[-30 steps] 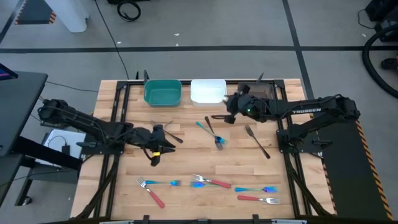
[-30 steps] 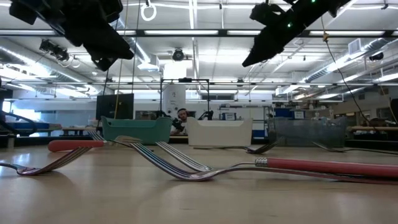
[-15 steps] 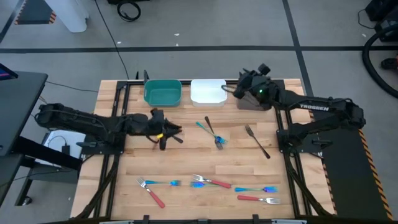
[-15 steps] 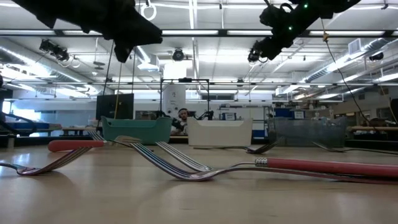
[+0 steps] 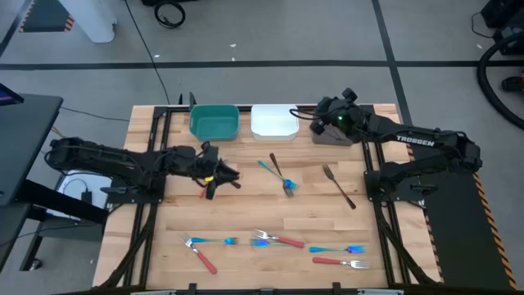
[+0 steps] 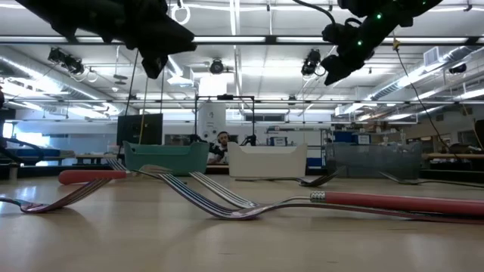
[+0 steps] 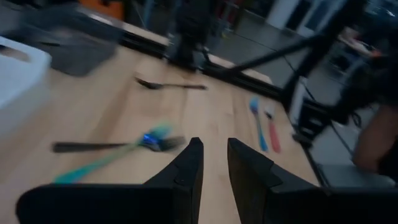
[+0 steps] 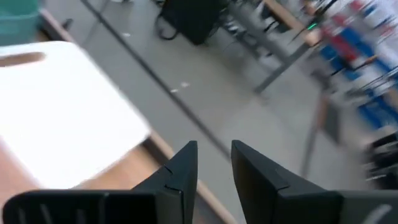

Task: Sort silverware by color (type)
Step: Put the iridescent blue fork into the green bin

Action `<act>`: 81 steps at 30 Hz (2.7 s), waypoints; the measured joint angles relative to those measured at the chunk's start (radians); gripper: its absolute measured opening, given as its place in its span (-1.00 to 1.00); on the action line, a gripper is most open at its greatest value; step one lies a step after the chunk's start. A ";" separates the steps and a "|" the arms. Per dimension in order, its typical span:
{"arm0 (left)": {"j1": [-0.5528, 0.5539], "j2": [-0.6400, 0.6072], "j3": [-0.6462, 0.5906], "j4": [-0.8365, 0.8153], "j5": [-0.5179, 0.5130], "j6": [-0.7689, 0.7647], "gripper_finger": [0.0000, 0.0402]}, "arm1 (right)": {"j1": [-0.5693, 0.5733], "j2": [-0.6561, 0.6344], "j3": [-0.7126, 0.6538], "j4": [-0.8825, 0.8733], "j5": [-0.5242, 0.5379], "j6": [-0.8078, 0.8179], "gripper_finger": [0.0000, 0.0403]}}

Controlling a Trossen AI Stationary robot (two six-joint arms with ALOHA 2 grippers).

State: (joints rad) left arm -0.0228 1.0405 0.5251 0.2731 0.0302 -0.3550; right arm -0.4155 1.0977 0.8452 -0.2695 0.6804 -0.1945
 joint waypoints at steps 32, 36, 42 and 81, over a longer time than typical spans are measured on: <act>-0.508 0.220 -0.001 -0.307 -0.061 -0.162 -0.60 | 0.410 0.094 0.000 0.037 -0.282 0.533 -0.48; -0.515 0.286 -0.001 -0.244 -0.053 -0.228 -0.60 | 0.414 0.094 0.000 0.037 -0.282 0.517 -0.48; -0.554 0.354 -0.001 -0.177 -0.047 -0.336 -0.60 | 0.414 0.094 0.000 0.037 -0.282 0.514 -0.48; -0.632 0.503 0.005 -0.279 -0.209 -0.551 -0.64 | 0.433 0.094 0.000 0.029 -0.281 0.461 -0.48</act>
State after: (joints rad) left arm -0.6548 1.5433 0.5304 -0.0063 -0.1789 -0.9056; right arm 0.0177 1.1919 0.8452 -0.2410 0.3996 0.2662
